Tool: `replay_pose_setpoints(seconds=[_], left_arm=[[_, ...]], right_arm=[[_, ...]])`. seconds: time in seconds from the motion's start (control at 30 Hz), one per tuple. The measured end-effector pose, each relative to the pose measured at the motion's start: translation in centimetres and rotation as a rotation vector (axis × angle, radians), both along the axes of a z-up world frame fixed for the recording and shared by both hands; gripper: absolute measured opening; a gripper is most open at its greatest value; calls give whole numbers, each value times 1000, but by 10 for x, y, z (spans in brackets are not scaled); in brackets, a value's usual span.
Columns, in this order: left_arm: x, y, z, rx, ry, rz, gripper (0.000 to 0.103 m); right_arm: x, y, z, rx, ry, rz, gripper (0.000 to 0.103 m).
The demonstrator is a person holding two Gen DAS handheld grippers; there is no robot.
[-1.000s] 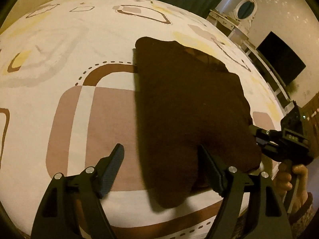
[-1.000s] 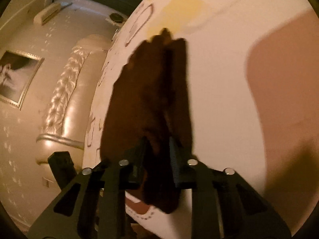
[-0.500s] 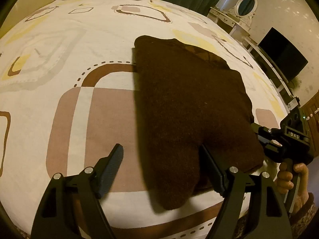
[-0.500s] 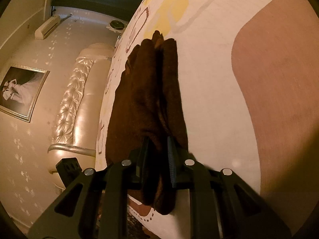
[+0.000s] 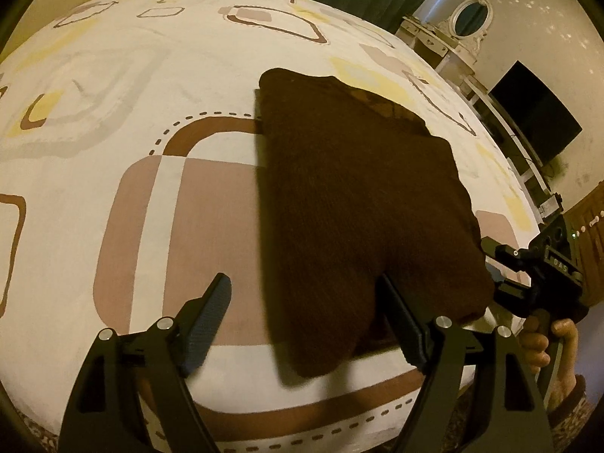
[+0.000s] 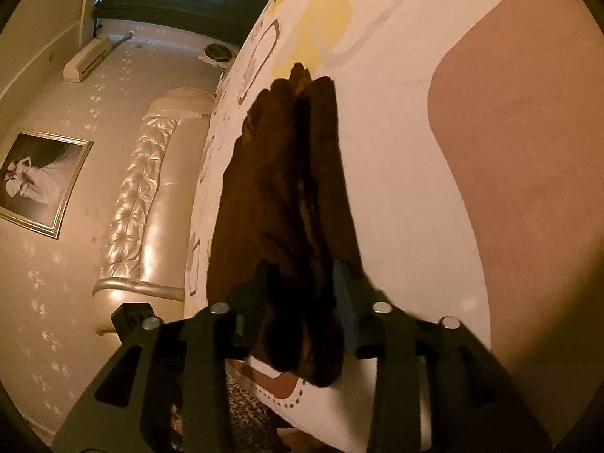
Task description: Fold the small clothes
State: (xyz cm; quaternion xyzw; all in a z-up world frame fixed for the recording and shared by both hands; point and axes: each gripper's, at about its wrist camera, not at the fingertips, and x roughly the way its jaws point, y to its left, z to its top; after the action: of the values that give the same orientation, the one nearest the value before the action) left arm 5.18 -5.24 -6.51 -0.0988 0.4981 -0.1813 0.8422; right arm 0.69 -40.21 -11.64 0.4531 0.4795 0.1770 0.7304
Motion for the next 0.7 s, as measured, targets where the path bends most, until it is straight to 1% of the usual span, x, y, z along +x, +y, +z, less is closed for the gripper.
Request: replay_pose_setpoints(seconds=[0.13,0.2,0.23,0.27,0.43,0.47,0.53,0.57,0.63,0.7], left_arm=[[-5,0,8,29,-40,-10,79],[-8,1,13,37,-58,-14,79],[-8,1,14,40,-63,-15,79],[-8,2,16,39,-67,-15,79],[-5,9,19,27,-70,-25,79],[-2,12,20,14,-66,-28,79],[10,19,21,-38,-47,-25,79],[20,23,21,-78,-33,-22,79],[37,26,19,-122,-9,-26,79],[59,27,16,-163,13,-21,79]], right_arm=[[-5,0,6,-11,-1,-1,46],[-7,-1,8,-18,-1,-5,52],[-7,-1,9,-28,2,-7,54],[-9,-3,10,-52,5,-11,54],[-6,-8,12,-64,10,-19,55],[-4,-9,13,-66,8,-20,57],[4,-11,15,-77,1,-23,59],[12,-12,16,-86,-4,-20,59],[28,-12,15,-95,-9,-15,62],[44,-13,12,-106,-11,-16,63]])
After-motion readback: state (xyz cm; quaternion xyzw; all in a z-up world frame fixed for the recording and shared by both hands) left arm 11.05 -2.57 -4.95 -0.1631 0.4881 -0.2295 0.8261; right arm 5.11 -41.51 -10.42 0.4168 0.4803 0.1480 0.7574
